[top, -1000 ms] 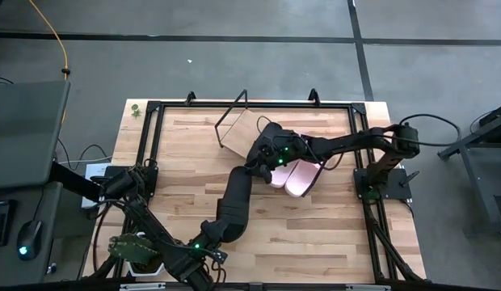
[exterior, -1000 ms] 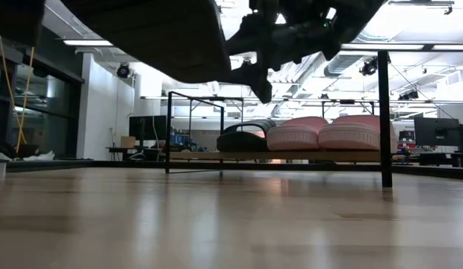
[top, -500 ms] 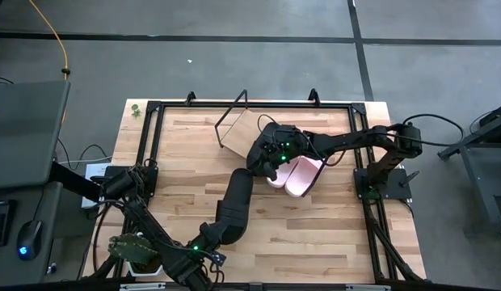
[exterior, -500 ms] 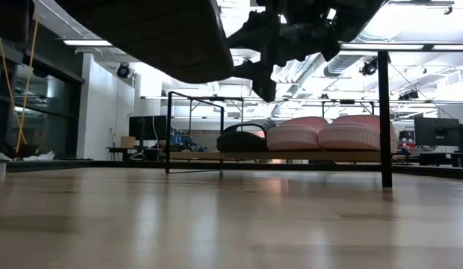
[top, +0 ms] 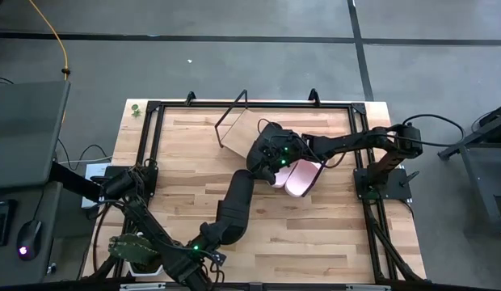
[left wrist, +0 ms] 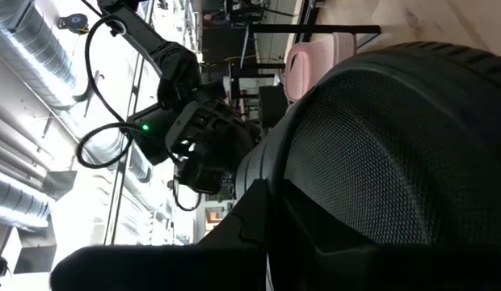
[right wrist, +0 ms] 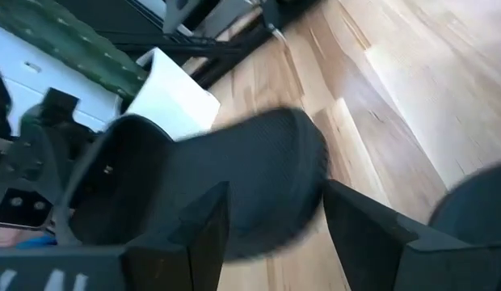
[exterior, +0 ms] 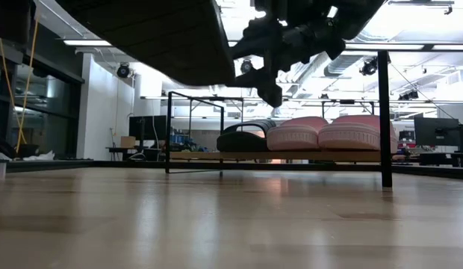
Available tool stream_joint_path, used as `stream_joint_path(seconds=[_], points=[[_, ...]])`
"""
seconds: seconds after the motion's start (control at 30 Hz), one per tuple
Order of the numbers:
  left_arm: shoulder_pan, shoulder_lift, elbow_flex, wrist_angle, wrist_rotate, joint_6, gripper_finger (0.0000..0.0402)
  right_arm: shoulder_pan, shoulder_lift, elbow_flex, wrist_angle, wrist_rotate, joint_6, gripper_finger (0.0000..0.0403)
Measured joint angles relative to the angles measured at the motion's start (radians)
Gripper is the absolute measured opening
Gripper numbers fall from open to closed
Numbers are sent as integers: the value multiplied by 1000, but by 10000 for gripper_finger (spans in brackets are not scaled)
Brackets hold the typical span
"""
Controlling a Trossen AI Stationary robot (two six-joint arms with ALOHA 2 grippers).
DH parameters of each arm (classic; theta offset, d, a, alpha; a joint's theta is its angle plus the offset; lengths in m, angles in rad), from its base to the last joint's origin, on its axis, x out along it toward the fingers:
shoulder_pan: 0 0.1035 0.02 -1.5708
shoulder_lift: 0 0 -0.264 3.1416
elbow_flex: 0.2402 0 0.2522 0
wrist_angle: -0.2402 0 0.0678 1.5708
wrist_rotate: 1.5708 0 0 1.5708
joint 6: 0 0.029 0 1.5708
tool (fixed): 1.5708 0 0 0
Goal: Pick and place slides into the shelf
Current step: Put the black slide to the shelf
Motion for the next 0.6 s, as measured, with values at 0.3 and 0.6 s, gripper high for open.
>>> stream_joint_path(seconds=[0.3,0.6], points=[[0,0,0,-1,-4,3,0,-14,0,0,-12,-57,19,196],[0,0,0,-1,-4,3,1,17,1,0,16,-26,26,217]])
